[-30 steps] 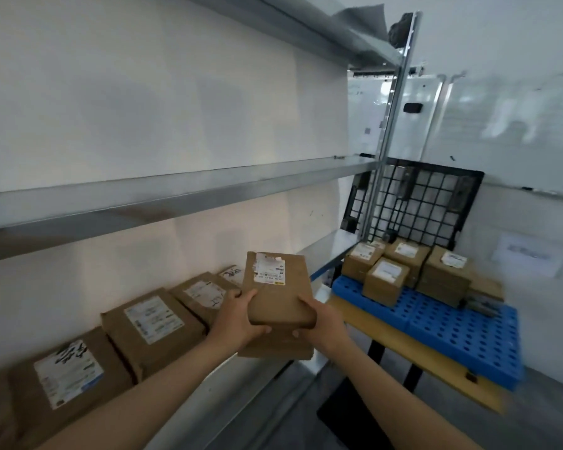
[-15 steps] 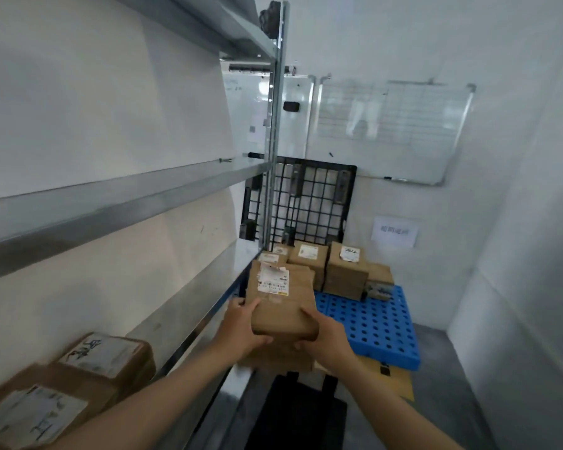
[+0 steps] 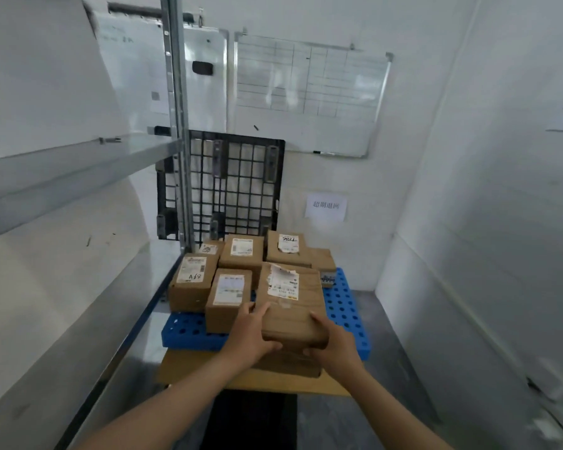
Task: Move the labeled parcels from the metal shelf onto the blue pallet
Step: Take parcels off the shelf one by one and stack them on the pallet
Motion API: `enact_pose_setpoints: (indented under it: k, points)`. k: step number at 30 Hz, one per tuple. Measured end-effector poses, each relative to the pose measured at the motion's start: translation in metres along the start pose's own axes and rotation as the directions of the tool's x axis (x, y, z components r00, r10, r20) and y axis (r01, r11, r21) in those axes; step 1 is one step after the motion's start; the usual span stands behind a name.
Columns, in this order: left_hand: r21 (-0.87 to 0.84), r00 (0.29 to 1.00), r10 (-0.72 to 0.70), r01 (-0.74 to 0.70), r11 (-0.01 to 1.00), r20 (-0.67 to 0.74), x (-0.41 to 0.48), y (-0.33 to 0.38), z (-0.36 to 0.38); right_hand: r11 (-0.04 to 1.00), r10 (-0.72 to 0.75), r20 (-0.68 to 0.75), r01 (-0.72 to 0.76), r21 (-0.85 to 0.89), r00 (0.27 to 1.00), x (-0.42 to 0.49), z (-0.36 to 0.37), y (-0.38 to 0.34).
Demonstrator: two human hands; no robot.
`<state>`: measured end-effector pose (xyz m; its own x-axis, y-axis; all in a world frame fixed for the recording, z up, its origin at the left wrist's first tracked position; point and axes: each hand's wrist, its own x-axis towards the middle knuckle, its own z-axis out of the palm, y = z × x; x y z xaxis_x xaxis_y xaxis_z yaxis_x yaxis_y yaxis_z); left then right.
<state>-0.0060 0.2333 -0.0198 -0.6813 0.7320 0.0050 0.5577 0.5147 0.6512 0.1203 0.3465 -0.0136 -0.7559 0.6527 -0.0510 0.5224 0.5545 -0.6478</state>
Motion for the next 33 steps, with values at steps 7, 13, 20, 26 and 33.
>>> enact_pose_setpoints:
  k: [7,13,20,26,33]
  points:
    - [0.032,0.998,-0.060,0.060,0.998,-0.016,0.071,-0.002,0.041,1.000,0.008,0.044,-0.007,-0.011,0.999,0.080,0.003,0.043]
    - [0.105,0.987,-0.152,0.156,0.982,-0.049,0.120,-0.023,0.062,0.999,-0.035,0.125,0.035,0.004,0.992,0.147,0.032,0.068]
    - [0.220,0.973,-0.226,0.230,0.948,-0.040,0.145,-0.056,0.074,0.999,-0.050,0.207,0.048,0.017,0.977,0.183,0.069,0.086]
    - [0.278,0.977,-0.209,0.194,0.941,0.027,0.157,-0.075,0.081,1.000,-0.004,0.215,-0.002,0.029,0.977,0.190,0.085,0.091]
    - [0.303,0.986,-0.155,0.132,0.944,0.054,0.170,-0.090,0.081,1.000,-0.009,0.248,0.007,0.011,0.969,0.202,0.091,0.090]
